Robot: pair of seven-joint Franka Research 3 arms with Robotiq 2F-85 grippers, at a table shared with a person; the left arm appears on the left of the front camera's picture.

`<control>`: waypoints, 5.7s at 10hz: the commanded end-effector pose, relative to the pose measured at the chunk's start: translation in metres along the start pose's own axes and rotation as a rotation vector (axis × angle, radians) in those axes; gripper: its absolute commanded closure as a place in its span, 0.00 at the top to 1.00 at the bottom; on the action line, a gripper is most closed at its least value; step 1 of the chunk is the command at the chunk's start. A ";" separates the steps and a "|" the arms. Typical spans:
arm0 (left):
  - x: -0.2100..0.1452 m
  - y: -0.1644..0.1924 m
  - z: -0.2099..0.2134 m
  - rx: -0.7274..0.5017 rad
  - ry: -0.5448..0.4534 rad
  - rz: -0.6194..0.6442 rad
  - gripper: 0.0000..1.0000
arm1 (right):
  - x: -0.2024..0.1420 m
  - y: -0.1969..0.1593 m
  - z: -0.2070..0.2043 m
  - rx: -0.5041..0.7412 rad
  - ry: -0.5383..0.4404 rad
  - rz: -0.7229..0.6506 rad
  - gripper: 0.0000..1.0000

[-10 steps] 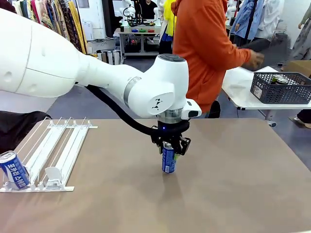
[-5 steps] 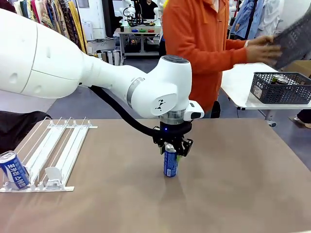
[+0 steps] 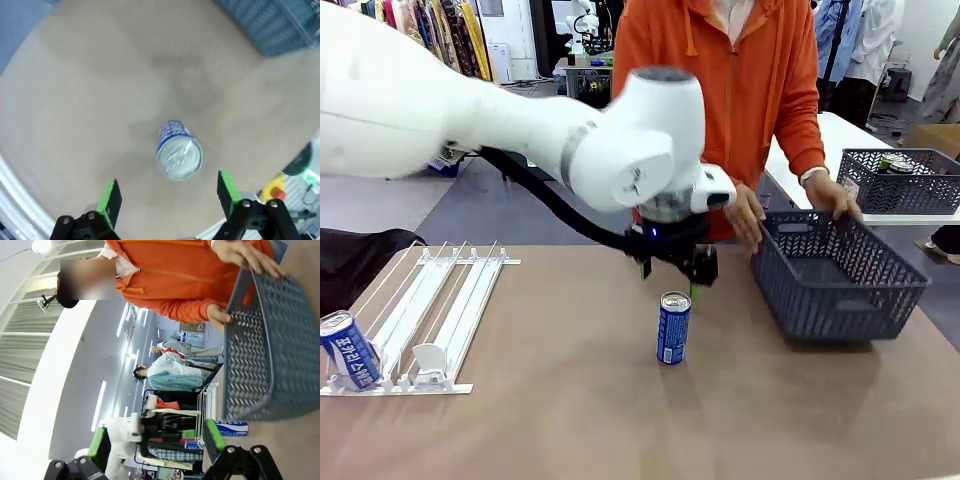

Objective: Retrieve and store the cans from the dispenser.
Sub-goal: Pick up one can from the Automatic Can Dispenser and place it in the middle of the table.

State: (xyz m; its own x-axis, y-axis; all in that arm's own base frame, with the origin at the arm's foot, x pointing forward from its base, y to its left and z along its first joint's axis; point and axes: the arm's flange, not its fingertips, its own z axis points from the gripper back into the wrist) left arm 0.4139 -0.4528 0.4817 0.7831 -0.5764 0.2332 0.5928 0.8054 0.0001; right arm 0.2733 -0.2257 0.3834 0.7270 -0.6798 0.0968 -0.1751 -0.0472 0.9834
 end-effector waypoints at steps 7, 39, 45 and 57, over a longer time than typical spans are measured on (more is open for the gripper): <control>-0.208 0.320 0.149 -0.570 -0.227 0.477 1.00 | -0.001 0.005 0.002 0.001 0.007 -0.013 1.00; -0.356 0.328 0.104 0.169 0.086 0.577 1.00 | -0.001 0.005 0.002 0.001 0.007 -0.013 1.00; -0.341 0.355 0.025 0.155 0.128 0.650 1.00 | -0.001 0.005 0.002 0.001 0.007 -0.013 1.00; -0.341 0.362 -0.005 0.073 0.165 0.665 0.00 | -0.001 0.005 0.002 0.001 0.007 -0.013 1.00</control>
State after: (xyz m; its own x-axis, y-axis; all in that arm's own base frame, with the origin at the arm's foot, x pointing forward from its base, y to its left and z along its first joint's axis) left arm 0.3708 0.0356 0.4058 0.9989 0.0273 0.0380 -0.0274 0.9996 0.0013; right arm 0.2728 -0.2261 0.3835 0.7259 -0.6810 0.0971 -0.1754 -0.0468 0.9834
